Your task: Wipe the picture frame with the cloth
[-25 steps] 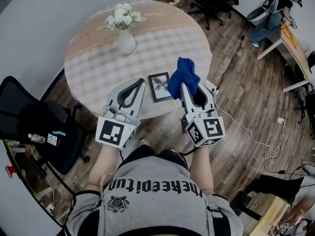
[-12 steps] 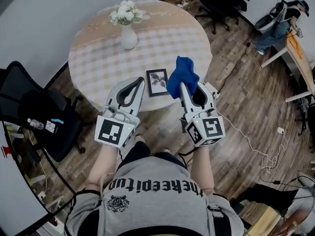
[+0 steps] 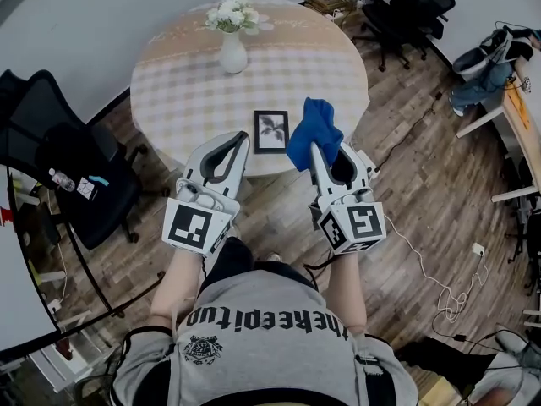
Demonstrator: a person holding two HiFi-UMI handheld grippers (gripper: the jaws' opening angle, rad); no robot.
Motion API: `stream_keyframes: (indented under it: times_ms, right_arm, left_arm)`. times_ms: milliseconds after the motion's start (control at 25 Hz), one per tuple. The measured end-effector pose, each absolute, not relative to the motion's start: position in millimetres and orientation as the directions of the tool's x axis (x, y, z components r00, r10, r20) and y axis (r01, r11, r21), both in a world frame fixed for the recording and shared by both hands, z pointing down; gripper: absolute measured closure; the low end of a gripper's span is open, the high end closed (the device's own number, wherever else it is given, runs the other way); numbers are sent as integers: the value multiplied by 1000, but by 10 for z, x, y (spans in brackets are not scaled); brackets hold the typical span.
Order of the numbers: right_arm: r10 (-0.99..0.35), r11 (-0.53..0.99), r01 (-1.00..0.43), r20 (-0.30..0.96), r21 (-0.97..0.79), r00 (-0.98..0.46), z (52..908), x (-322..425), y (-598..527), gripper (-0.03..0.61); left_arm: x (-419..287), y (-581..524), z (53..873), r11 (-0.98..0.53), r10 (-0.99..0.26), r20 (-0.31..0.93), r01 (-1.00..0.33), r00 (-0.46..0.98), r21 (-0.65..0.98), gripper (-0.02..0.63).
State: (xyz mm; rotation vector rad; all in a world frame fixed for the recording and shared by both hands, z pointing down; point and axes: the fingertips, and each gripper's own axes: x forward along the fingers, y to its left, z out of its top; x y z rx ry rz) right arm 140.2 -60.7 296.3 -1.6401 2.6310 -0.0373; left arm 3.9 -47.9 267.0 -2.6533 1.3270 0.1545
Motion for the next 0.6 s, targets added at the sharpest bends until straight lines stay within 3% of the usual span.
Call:
stream_keyframes:
  times_ms: [600]
  right_arm:
    - [-858,513,-858,-15,-27,-513,3060,1515,-220,453]
  left_arm:
    - [184,-6,2748,-522,-831,-165,-847,532,-100,597]
